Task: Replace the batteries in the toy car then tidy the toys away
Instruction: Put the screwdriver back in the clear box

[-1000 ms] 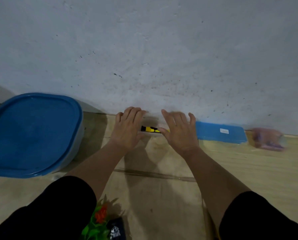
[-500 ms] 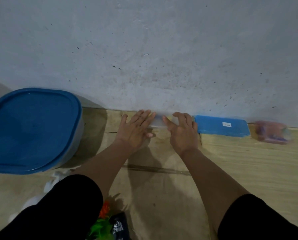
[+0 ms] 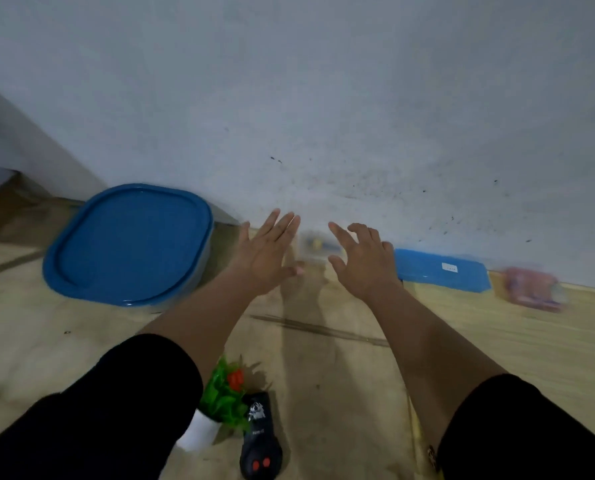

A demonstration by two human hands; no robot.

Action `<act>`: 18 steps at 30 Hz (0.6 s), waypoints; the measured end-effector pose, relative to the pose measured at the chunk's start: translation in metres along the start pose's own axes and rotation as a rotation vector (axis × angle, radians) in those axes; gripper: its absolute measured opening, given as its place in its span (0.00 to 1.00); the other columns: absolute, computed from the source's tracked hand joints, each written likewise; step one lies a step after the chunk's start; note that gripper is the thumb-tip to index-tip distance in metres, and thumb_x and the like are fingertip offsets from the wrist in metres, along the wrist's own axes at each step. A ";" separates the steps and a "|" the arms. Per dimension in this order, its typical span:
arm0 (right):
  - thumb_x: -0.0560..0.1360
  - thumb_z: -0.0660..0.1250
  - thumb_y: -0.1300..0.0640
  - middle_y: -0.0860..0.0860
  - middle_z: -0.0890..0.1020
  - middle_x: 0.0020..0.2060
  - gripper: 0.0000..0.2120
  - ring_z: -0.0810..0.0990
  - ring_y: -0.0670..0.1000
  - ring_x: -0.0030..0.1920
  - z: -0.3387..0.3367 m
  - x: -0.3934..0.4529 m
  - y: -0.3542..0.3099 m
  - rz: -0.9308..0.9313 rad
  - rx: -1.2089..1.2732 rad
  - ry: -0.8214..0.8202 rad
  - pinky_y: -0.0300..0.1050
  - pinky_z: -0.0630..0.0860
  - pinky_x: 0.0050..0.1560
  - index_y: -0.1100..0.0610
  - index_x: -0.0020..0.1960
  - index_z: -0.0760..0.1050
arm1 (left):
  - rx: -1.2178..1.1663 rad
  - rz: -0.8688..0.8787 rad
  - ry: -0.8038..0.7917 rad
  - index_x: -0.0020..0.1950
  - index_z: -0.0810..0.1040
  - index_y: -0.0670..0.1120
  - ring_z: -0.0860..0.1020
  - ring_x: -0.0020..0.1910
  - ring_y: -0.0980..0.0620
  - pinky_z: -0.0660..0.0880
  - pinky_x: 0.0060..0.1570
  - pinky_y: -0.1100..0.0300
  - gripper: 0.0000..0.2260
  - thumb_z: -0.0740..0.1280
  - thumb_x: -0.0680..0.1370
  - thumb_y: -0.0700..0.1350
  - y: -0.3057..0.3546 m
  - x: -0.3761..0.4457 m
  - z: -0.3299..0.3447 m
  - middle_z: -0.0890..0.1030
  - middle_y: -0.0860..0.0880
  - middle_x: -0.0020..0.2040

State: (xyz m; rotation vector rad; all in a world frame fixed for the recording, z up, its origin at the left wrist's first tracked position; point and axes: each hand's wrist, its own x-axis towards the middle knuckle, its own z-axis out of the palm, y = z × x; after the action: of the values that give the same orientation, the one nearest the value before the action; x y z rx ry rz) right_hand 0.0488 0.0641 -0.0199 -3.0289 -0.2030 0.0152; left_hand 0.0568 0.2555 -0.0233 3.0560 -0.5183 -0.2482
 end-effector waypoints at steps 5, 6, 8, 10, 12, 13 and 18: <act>0.79 0.56 0.45 0.51 0.62 0.71 0.26 0.60 0.53 0.70 -0.033 -0.024 -0.057 -0.140 0.058 0.024 0.52 0.62 0.65 0.44 0.75 0.54 | 0.007 -0.180 0.054 0.77 0.36 0.48 0.35 0.76 0.52 0.43 0.71 0.38 0.42 0.59 0.76 0.65 -0.046 -0.081 -0.047 0.38 0.53 0.78; 0.79 0.57 0.45 0.50 0.62 0.71 0.26 0.61 0.53 0.70 -0.036 -0.030 -0.071 -0.178 0.054 0.020 0.52 0.62 0.65 0.43 0.74 0.55 | 0.016 -0.218 0.052 0.77 0.36 0.49 0.35 0.76 0.52 0.43 0.71 0.38 0.43 0.59 0.76 0.64 -0.057 -0.098 -0.051 0.37 0.53 0.78; 0.78 0.58 0.44 0.50 0.62 0.71 0.26 0.61 0.53 0.70 -0.037 -0.041 -0.100 -0.255 0.053 0.026 0.52 0.62 0.65 0.44 0.74 0.56 | 0.008 -0.308 0.065 0.77 0.36 0.50 0.35 0.75 0.53 0.43 0.72 0.38 0.44 0.62 0.75 0.64 -0.081 -0.133 -0.054 0.37 0.54 0.78; 0.78 0.59 0.45 0.50 0.64 0.71 0.26 0.62 0.53 0.70 -0.034 -0.052 -0.130 -0.302 0.083 0.013 0.51 0.62 0.64 0.45 0.74 0.58 | -0.020 -0.390 0.071 0.77 0.36 0.50 0.35 0.75 0.53 0.43 0.71 0.38 0.46 0.64 0.74 0.64 -0.103 -0.162 -0.048 0.37 0.54 0.78; 0.78 0.59 0.45 0.50 0.64 0.71 0.26 0.62 0.53 0.70 -0.028 -0.059 -0.160 -0.347 0.093 -0.035 0.53 0.62 0.65 0.45 0.74 0.57 | -0.008 -0.432 0.065 0.77 0.35 0.50 0.35 0.76 0.52 0.45 0.72 0.38 0.46 0.63 0.73 0.64 -0.123 -0.183 -0.037 0.37 0.54 0.78; 0.78 0.58 0.44 0.50 0.63 0.71 0.27 0.61 0.53 0.71 -0.024 -0.060 -0.174 -0.375 0.078 -0.062 0.53 0.62 0.65 0.45 0.74 0.56 | 0.005 -0.447 0.058 0.77 0.35 0.49 0.35 0.76 0.52 0.46 0.71 0.38 0.47 0.63 0.73 0.65 -0.132 -0.190 -0.032 0.37 0.53 0.78; 0.79 0.55 0.42 0.49 0.58 0.75 0.28 0.55 0.51 0.74 0.002 -0.045 -0.228 -0.429 0.022 -0.146 0.52 0.57 0.69 0.46 0.76 0.50 | -0.010 -0.448 0.050 0.76 0.34 0.49 0.35 0.76 0.51 0.46 0.71 0.38 0.46 0.63 0.74 0.64 -0.172 -0.191 -0.004 0.36 0.52 0.77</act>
State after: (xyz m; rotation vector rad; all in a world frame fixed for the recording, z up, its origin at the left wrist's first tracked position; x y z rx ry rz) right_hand -0.0264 0.2827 0.0021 -2.8954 -0.8500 0.2007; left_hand -0.0649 0.4807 -0.0001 3.1172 0.1778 -0.1816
